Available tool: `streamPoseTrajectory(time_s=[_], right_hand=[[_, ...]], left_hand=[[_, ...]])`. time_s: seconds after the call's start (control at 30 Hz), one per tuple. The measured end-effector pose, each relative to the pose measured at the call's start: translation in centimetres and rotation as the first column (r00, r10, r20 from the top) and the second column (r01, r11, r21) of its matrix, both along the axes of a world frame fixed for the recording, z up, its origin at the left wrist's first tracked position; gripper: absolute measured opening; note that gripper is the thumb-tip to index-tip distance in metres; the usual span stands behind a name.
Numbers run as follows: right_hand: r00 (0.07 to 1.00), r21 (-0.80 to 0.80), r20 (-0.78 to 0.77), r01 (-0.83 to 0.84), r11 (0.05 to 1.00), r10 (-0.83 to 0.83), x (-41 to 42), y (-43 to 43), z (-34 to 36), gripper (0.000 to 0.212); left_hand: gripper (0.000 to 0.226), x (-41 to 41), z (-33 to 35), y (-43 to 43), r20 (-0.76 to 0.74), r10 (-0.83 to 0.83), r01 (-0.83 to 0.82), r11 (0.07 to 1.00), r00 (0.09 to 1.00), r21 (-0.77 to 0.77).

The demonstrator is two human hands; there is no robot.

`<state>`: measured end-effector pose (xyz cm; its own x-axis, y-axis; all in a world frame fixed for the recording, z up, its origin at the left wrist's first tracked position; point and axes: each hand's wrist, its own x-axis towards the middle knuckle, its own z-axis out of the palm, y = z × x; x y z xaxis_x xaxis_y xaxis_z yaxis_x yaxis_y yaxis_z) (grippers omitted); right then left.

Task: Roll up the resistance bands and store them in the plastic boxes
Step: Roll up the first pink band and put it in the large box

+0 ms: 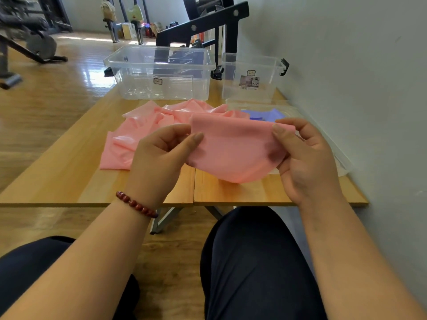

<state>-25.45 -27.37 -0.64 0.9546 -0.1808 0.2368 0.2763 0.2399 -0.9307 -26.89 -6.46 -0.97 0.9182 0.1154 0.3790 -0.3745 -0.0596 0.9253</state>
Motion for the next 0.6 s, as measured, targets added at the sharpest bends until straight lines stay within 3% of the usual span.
streamPoseTrajectory(time_s=[0.2, 0.4, 0.6], right_hand=[[0.999, -0.120, -0.018, 0.032, 0.992, -0.034, 0.3, 0.1, -0.8, 0.004], [0.998, -0.122, -0.036, 0.041, 0.992, -0.046, 0.4, 0.2, -1.3, 0.004], [0.997, -0.070, -0.073, -0.039, 0.997, 0.033, 0.4, 0.3, -1.8, 0.019]], left_hand=[[0.036, 0.8, -0.9, 0.1, -0.036, 0.042, -0.043, 0.999, 0.998, -0.016], [0.016, 0.9, -1.2, 0.1, -0.057, 0.063, -0.063, 0.998, 0.996, -0.001], [0.013, 1.4, -1.9, 0.5, -0.084, 0.081, -0.079, 0.997, 0.993, 0.027]])
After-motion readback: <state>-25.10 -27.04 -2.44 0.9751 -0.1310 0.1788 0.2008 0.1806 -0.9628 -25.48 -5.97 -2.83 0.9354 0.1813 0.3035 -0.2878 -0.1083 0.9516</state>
